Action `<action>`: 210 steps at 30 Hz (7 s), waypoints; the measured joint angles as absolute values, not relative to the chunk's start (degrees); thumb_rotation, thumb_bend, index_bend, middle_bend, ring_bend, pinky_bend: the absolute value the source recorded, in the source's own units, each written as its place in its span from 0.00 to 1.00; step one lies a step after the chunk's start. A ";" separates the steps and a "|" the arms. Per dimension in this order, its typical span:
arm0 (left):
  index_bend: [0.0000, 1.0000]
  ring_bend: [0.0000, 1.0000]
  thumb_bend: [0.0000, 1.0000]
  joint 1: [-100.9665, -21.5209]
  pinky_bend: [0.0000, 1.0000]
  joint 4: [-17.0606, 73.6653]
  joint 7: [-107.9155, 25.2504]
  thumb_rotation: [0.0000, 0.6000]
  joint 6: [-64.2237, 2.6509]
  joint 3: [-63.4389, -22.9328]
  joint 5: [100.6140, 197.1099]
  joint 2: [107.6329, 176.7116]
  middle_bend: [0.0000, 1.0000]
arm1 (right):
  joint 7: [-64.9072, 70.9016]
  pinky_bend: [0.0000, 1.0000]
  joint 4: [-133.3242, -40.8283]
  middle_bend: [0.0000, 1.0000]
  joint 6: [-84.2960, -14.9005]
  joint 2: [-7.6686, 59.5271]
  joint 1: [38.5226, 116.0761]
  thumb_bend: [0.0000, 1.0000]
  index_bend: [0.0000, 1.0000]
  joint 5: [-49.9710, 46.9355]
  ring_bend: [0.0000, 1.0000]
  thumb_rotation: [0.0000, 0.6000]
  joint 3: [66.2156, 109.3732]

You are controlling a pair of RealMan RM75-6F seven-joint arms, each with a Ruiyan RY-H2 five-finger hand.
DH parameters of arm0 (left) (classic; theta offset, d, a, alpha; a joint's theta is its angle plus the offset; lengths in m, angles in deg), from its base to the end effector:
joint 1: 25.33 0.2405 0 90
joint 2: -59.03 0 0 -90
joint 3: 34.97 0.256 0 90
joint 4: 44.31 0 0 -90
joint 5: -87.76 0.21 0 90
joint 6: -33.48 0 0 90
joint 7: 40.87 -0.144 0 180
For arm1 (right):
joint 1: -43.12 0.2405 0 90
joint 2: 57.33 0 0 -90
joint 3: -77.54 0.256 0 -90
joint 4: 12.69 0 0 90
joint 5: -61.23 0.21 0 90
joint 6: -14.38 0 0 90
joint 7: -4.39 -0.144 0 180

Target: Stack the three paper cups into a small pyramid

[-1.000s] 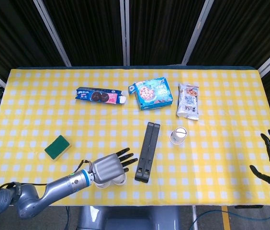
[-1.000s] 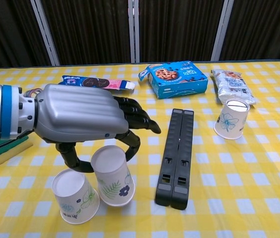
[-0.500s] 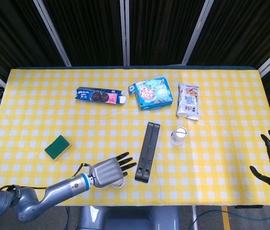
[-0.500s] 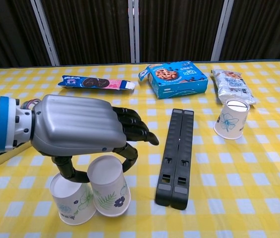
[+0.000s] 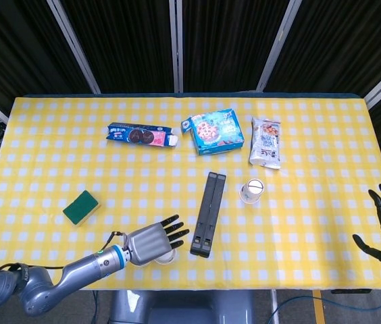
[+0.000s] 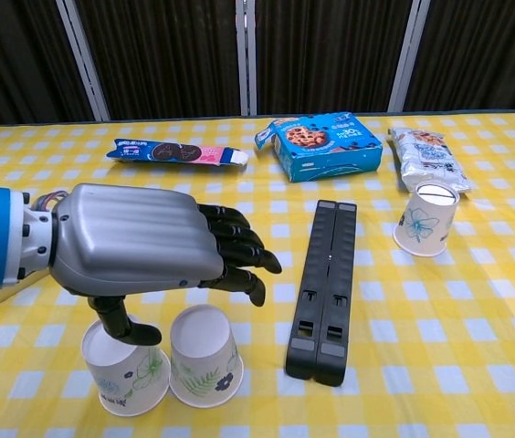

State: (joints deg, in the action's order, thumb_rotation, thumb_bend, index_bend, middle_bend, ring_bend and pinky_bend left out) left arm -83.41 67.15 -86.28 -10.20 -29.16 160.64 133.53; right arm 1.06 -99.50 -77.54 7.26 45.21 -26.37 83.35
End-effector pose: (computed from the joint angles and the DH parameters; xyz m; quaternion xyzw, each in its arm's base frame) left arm -0.0755 0.2420 -0.0143 -0.9472 -0.0581 -0.2332 0.2123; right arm -0.3219 -0.1756 0.1872 0.5639 -0.3343 0.4229 0.6257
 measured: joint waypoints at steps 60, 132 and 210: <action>0.02 0.00 0.28 -47.08 0.00 50.72 -52.00 1.00 -45.57 -32.29 170.99 126.78 0.00 | 16.10 0.00 -94.21 0.00 -38.63 18.79 73.60 0.11 0.25 -10.06 0.00 1.00 91.53; 0.04 0.00 0.28 -46.19 0.00 50.65 -47.31 1.00 -36.83 -35.49 172.11 124.29 0.00 | 36.74 0.05 -126.17 0.13 -38.21 21.74 90.91 0.23 0.48 1.66 0.00 1.00 90.18; 0.04 0.00 0.28 -45.91 0.00 50.99 -47.03 1.00 -35.39 -36.24 171.17 123.33 0.00 | 45.43 0.04 -128.01 0.00 -47.01 33.15 97.66 0.15 0.25 3.03 0.00 1.00 85.05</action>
